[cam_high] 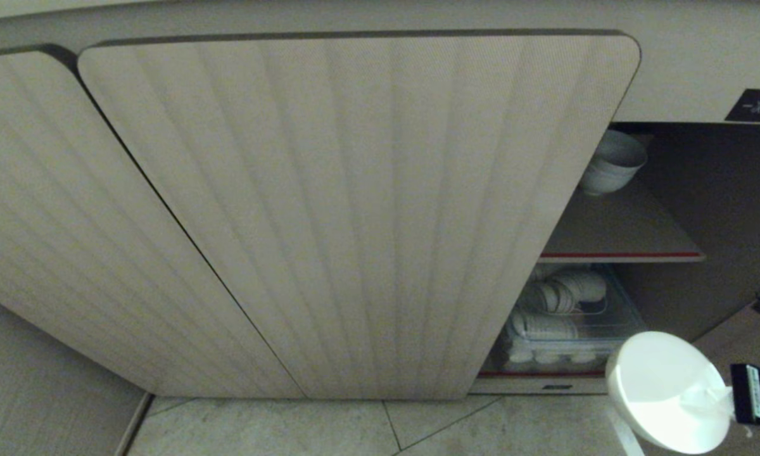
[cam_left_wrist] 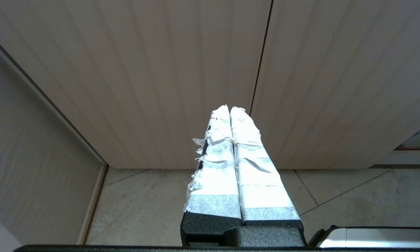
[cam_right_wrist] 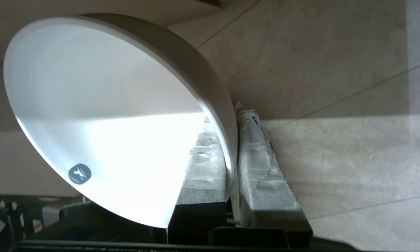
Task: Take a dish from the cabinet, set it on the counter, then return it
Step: Place it on the table
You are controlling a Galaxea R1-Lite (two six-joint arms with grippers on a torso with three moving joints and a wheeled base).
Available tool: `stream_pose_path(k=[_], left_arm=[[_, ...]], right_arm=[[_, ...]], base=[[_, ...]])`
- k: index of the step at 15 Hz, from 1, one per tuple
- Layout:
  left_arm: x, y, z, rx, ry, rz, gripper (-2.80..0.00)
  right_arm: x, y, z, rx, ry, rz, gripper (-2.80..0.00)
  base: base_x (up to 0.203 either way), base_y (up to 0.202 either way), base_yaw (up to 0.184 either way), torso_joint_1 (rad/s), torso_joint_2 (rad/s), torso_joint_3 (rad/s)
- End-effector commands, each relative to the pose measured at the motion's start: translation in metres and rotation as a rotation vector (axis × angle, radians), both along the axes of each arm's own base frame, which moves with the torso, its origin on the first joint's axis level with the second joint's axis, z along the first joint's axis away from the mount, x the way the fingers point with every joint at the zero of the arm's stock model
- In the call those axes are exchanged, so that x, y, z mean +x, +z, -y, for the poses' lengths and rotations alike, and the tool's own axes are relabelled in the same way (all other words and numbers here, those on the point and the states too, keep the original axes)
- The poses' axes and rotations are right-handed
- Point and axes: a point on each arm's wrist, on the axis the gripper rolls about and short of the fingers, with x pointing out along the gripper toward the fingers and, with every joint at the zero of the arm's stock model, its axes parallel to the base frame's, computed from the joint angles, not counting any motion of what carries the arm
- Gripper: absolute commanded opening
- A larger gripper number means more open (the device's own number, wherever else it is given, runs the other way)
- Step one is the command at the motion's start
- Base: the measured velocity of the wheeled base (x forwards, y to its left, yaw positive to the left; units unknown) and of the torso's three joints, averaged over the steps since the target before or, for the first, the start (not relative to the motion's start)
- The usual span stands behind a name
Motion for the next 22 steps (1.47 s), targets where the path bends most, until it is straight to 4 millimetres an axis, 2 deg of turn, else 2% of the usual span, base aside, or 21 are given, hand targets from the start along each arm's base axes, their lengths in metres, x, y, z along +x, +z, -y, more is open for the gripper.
stream_pose_path(k=[1, 5, 11, 18, 22], left_arm=[[0.000, 0.000, 0.000, 0.000, 0.000, 0.001, -2.80], [0.000, 0.000, 0.000, 0.000, 0.000, 0.001, -2.80], [0.000, 0.000, 0.000, 0.000, 0.000, 0.001, -2.80], [0.000, 0.000, 0.000, 0.000, 0.000, 0.001, -2.80], [0.000, 0.000, 0.000, 0.000, 0.000, 0.001, -2.80]], right_arm=[[-0.009, 0.005, -0.001, 0.001, 0.003, 0.020, -2.80], [-0.019, 0.011, -0.002, -0.001, 0.004, 0.015, -2.80], [-0.050, 0.012, -0.005, -0.054, 0.075, -0.002, -2.80], [-0.078, -0.011, -0.007, -0.044, 0.076, -0.047, -2.80], [-0.076, -0.015, -0.007, -0.013, 0.034, -0.115, -2.80]], base=[[0.000, 0.000, 0.000, 0.000, 0.00, 0.000], [0.000, 0.000, 0.000, 0.000, 0.00, 0.000], [0.000, 0.000, 0.000, 0.000, 0.00, 0.000], [0.000, 0.000, 0.000, 0.000, 0.00, 0.000], [0.000, 0.000, 0.000, 0.000, 0.00, 0.000]])
